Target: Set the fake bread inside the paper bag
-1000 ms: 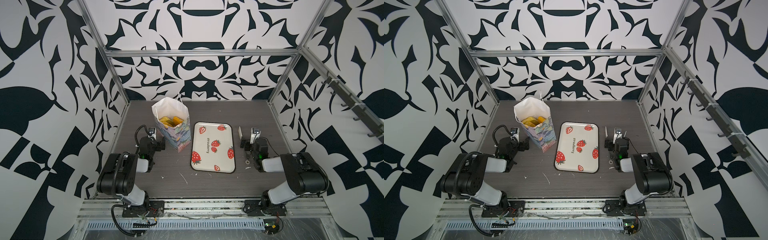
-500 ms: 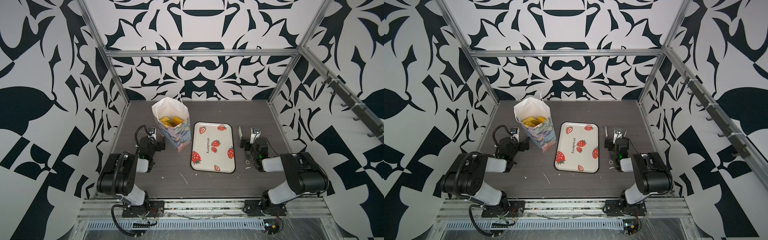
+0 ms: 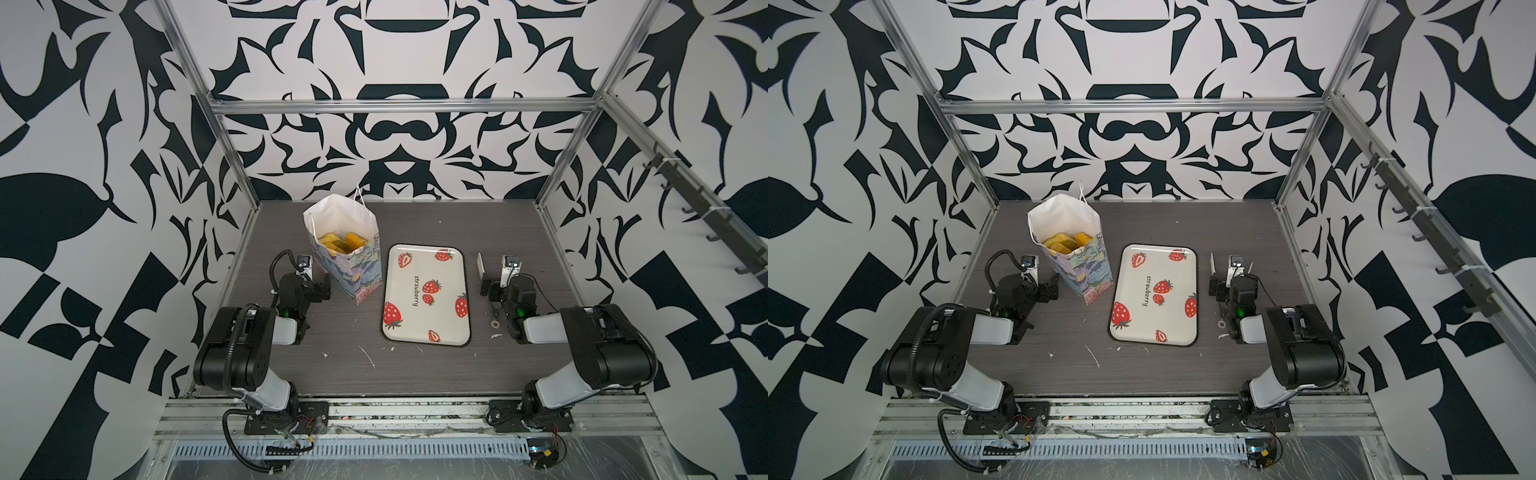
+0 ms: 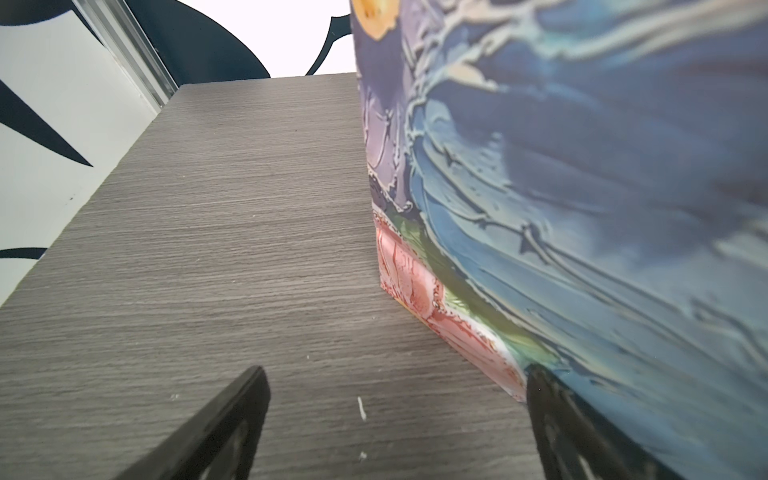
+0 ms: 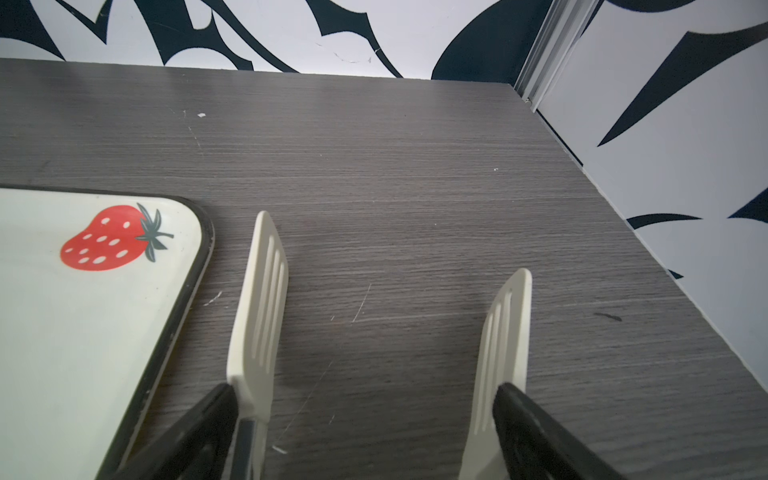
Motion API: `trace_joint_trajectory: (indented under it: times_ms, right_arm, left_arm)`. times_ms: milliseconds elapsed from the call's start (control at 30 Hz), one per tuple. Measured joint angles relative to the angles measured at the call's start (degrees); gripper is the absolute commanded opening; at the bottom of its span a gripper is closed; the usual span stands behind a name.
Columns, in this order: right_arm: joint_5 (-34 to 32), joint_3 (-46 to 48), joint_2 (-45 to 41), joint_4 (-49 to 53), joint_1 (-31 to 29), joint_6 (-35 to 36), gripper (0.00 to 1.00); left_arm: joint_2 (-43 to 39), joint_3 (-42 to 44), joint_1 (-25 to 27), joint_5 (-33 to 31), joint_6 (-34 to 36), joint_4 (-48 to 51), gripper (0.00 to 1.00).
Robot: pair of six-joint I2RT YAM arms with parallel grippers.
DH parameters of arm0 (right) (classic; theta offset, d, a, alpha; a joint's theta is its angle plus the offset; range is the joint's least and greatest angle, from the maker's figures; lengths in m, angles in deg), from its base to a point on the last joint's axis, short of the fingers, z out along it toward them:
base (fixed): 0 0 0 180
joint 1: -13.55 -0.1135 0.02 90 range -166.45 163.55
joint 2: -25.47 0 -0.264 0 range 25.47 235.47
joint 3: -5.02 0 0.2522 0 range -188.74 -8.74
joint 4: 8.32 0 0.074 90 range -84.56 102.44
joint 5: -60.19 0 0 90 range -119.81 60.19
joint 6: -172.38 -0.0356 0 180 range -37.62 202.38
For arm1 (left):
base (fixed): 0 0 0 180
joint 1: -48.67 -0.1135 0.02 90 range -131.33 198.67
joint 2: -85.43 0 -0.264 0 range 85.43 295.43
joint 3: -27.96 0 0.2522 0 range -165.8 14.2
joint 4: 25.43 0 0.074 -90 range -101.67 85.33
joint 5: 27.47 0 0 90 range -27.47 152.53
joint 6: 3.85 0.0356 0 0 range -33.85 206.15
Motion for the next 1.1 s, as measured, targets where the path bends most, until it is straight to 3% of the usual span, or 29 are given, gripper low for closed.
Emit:
trace_joint_trajectory:
  times_ms: [1100]
  right_arm:
    - [1.9, -0.6, 0.3, 0.4, 0.0, 0.9, 1.00]
  left_arm:
    - [0.0, -0.6, -1.2, 2.5, -0.4, -0.4, 0.99]
